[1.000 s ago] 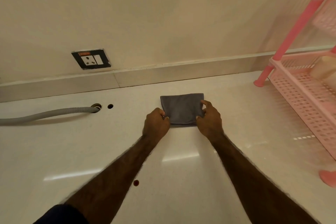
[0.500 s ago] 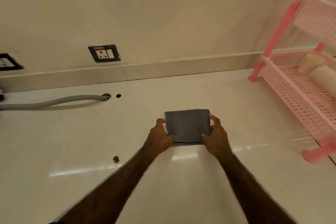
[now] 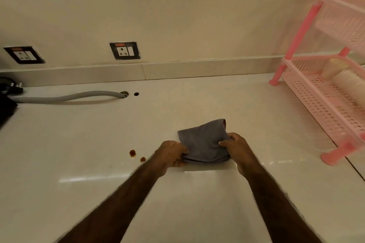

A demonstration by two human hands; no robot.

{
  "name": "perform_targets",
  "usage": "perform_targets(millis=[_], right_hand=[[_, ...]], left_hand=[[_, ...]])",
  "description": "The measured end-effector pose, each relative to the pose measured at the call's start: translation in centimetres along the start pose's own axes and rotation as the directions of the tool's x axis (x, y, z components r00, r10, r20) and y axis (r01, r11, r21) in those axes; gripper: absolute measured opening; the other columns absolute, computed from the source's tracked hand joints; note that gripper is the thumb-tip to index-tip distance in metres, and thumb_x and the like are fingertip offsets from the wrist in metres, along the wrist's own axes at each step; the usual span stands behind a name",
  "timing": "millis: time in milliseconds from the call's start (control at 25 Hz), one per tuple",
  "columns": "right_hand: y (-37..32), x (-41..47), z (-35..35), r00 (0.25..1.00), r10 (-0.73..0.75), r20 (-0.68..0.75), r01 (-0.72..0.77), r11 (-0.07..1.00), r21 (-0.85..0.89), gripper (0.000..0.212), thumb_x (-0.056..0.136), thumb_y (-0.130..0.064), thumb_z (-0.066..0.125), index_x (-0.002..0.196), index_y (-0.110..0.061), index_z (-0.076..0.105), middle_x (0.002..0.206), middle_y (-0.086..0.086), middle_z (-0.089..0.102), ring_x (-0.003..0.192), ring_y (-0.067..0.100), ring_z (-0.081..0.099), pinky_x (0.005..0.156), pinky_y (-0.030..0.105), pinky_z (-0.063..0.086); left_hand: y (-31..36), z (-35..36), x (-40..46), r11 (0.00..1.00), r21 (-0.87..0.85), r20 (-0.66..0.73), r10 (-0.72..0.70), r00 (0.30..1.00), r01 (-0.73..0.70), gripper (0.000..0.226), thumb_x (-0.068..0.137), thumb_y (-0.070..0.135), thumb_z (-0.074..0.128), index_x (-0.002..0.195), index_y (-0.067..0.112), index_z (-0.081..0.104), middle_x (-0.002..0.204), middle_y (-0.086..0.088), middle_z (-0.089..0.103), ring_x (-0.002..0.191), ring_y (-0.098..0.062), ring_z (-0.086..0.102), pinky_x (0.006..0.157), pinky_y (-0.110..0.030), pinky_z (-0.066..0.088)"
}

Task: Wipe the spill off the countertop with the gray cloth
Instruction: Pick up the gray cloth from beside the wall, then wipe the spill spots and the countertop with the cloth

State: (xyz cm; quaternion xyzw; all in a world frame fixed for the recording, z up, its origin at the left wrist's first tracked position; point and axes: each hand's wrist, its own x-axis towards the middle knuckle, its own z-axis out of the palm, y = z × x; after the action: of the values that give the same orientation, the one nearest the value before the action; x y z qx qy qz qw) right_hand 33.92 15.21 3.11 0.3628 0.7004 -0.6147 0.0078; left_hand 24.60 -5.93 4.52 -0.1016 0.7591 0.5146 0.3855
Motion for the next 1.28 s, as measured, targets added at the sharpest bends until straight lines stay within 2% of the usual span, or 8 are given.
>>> perform_targets(millis=[200,280,520,680,960,1120,1200,1280], right_hand=[[0.7,-2.1,-0.4,0.996,-0.023,0.082,0.005,0.978,0.208,0.03,0.097,0.001,0.057,0.122,-0.013,0.064,0.126,0.01,0.069,0.11,0.032,0.07,0.075,0.036,0.06],[1.0,-2.8,-0.8,0.993,-0.044,0.113,0.011,0.962,0.273,0.035,0.091,0.006,0.054,0.118,-0.012,0.066,0.125,0.013,0.07,0.109,0.035,0.07,0.073,0.037,0.059],[1.8,-3.1,-1.4,0.984,-0.03,0.178,-0.006,0.98,0.196,0.036,0.092,-0.011,0.069,0.128,-0.014,0.068,0.129,0.012,0.074,0.113,0.032,0.07,0.078,0.034,0.06],[2.3,-2.7,-0.1,0.995,-0.097,0.009,0.097,0.987,-0.131,0.044,0.101,-0.03,0.074,0.14,-0.012,0.063,0.137,0.009,0.07,0.117,0.028,0.068,0.094,0.04,0.058],[2.5,-4.1,4.3,0.887,-0.447,-0.113,0.266,0.696,-0.666,0.055,0.098,-0.035,0.077,0.145,-0.014,0.059,0.144,0.011,0.062,0.13,0.033,0.059,0.111,0.049,0.05],[3.5,-6.2,9.1,0.856,-0.512,-0.072,0.339,0.661,-0.669,0.057,0.105,-0.04,0.065,0.152,-0.009,0.053,0.153,0.015,0.057,0.142,0.037,0.053,0.119,0.05,0.043],[4.2,-6.7,11.3,0.897,-0.442,-0.033,0.285,0.632,-0.721,0.072,0.108,-0.052,0.052,0.164,-0.008,0.038,0.171,0.016,0.038,0.161,0.036,0.032,0.132,0.05,0.024],[5.0,-6.7,12.8,0.926,-0.378,-0.025,0.216,0.583,-0.783,0.087,0.109,-0.066,0.032,0.171,-0.007,0.018,0.18,0.016,0.014,0.169,0.034,0.007,0.137,0.049,0.005]], left_hand=[[-2.0,0.0,-1.7,0.854,-0.511,0.219,0.025,0.975,0.093,0.026,0.089,-0.002,0.063,0.115,-0.005,0.066,0.113,-0.021,0.069,0.104,-0.034,0.068,0.085,-0.045,0.064],[-2.9,-0.4,-1.7,0.814,-0.572,0.254,0.059,0.965,0.1,0.036,0.089,0.009,0.073,0.124,0.0,0.068,0.12,-0.019,0.075,0.105,-0.031,0.072,0.078,-0.041,0.064],[-5.2,-0.9,-1.9,0.909,-0.417,0.149,0.086,0.985,-0.016,0.048,0.087,0.021,0.081,0.131,0.01,0.065,0.115,-0.007,0.079,0.107,-0.026,0.075,0.077,-0.036,0.064],[-6.4,-1.2,-2.5,0.979,-0.166,0.032,0.126,0.991,-0.119,0.05,0.09,0.026,0.08,0.135,0.015,0.059,0.114,0.002,0.071,0.103,-0.02,0.071,0.064,-0.028,0.063],[-7.5,-4.8,-3.3,0.967,0.088,-0.117,0.247,0.962,-0.238,0.032,0.098,0.035,0.069,0.117,0.009,0.069,0.095,-0.005,0.079,0.082,-0.02,0.079,0.077,-0.035,0.067],[-8.7,-9.3,-3.7,0.884,0.265,-0.26,0.451,0.854,-0.386,0.021,0.098,0.038,0.068,0.111,0.022,0.069,0.094,0.011,0.075,0.082,-0.002,0.074,0.08,-0.017,0.061],[-9.7,-12.3,-3.3,0.779,0.436,-0.355,0.609,0.709,-0.45,0.017,0.099,0.036,0.067,0.112,0.025,0.069,0.097,0.02,0.071,0.087,0.007,0.068,0.079,-0.006,0.051],[-11.1,-15.6,-2.4,0.687,0.586,-0.42,0.711,0.564,-0.43,0.025,0.101,0.034,0.064,0.119,0.017,0.07,0.113,0.007,0.073,0.102,-0.001,0.066,0.094,-0.019,0.05]])
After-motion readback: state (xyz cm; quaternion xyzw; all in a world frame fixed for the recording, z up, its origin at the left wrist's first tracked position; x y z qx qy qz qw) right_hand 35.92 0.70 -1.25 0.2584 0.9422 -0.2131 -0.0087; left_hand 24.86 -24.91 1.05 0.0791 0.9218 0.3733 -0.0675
